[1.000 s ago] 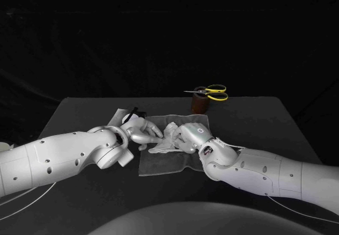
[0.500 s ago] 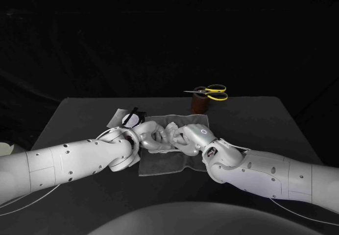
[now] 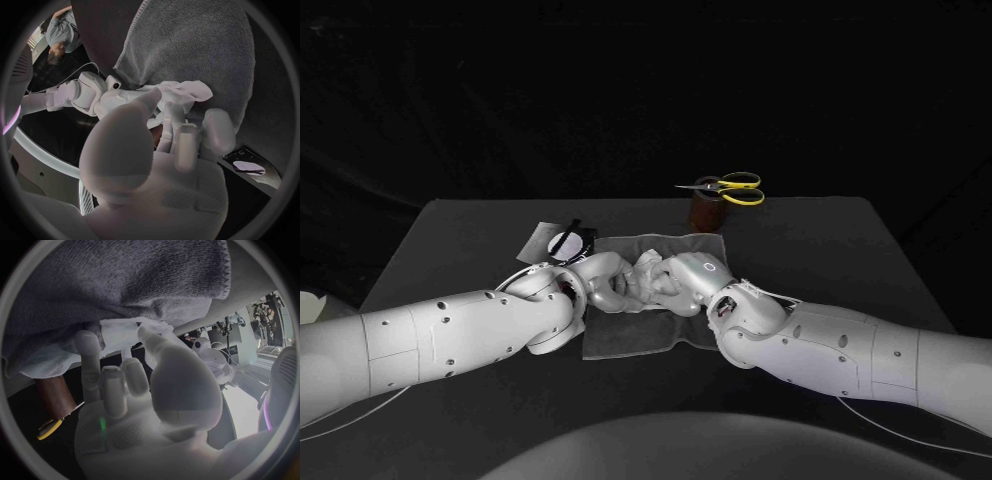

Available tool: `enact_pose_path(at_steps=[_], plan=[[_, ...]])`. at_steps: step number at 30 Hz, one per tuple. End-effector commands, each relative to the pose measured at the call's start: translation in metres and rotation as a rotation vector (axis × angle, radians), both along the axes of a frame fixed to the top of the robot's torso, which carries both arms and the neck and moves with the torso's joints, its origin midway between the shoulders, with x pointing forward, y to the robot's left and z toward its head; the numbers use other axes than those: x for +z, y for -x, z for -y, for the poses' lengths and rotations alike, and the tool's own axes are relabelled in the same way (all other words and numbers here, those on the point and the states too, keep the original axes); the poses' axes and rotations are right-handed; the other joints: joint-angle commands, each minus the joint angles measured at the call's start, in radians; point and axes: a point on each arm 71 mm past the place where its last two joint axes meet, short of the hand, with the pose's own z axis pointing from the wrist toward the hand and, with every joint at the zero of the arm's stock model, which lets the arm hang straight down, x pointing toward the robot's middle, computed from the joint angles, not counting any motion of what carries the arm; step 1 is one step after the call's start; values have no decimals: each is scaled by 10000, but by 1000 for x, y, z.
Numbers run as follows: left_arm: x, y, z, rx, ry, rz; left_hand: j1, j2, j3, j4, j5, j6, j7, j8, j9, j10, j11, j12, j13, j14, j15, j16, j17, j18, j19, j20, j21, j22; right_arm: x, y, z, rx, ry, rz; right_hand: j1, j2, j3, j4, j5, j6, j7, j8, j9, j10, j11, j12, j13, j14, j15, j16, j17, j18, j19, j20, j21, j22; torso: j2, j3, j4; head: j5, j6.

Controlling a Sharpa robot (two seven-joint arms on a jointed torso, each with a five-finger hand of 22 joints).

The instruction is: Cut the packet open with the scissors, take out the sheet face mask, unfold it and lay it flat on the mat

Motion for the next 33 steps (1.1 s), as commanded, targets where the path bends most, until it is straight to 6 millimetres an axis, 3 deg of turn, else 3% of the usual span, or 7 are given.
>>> enact_pose_path(at_steps=[1, 7, 20, 25, 26, 27, 33], plan=[[1, 0, 1, 18, -104, 217, 171, 52, 81, -45, -14, -37, 56, -85, -25, 15, 4, 46, 25, 235, 11, 62, 734, -68, 45, 14, 37, 20, 0, -1, -4, 281, 72, 83, 129, 32, -79, -4, -40, 187, -24, 35, -22, 148, -2, 82, 880, 838, 42, 13, 2075, 159, 47, 46, 69, 537, 19, 1, 24, 12, 0], [3, 0, 2, 46, 81, 327, 296, 83, 214, -66, -15, -62, 91, -163, -72, 34, 29, 98, 86, 266, 32, 69, 806, -77, 59, 27, 81, 58, -3, -2, -7, 368, 106, 97, 218, 172, -245, 40, -55, 747, -133, 148, -111, 168, -94, 164, 920, 851, -30, 33, 2108, 154, 82, -5, 147, 559, 33, -11, 32, 19, 0], [3, 1, 3, 33, 170, 316, 329, 75, 286, -58, -16, -50, 121, -214, -107, 235, 54, 262, 440, 326, 53, 87, 935, -87, 77, 43, 127, 96, -5, -1, -9, 472, 211, 106, 455, 381, -277, 4, -57, 1414, -330, 273, -265, 199, -260, 244, 958, 877, -160, 65, 2165, 141, 136, -113, 269, 598, 11, 8, 12, 36, 0], [4, 1, 4, 16, 228, 314, 353, 89, 324, -60, -15, -35, 125, -225, -115, 258, 57, 293, 502, 331, 58, 89, 945, -86, 73, 48, 126, 96, -5, -2, -7, 442, 281, 226, 868, 882, 76, -114, -71, 1820, -491, 412, -303, 223, -398, 283, 978, 901, -269, 93, 2219, 122, 203, -198, 436, 646, 20, 11, 22, 36, 0], [4, 1, 4, 14, 234, 312, 360, 98, 344, -56, -15, -25, 127, -229, -119, 271, 60, 308, 536, 331, 60, 89, 946, -85, 71, 50, 126, 96, -5, -2, -7, 442, 281, 242, 1016, 1108, 231, -150, -71, 1968, -558, 486, -290, 236, -448, 309, 993, 917, -305, 113, 2257, 110, 235, -224, 532, 671, 18, 7, 20, 37, 0], [4, 1, 4, 13, 240, 310, 360, 98, 344, -56, -15, -25, 127, -229, -119, 271, 60, 308, 536, 331, 60, 89, 946, -85, 71, 50, 126, 96, -5, -2, -7, 443, 280, 259, 1016, 1108, 231, -150, -71, 1968, -558, 486, -290, 236, -448, 309, 993, 917, -305, 113, 2257, 110, 235, -224, 532, 671, 18, 6, 19, 37, 0], [4, 1, 4, -2, 264, 261, 380, 123, 394, -51, -16, -7, 129, -240, -129, 273, 62, 328, 574, 322, 64, 86, 927, -81, 61, 56, 117, 88, -3, -2, -6, 517, 136, 472, 1112, 1589, 506, -140, -72, 2076, -641, 639, -218, 382, -529, 652, 1188, 990, -390, 207, 2434, 47, 381, -321, 966, 785, 20, -9, 20, 50, 0]])
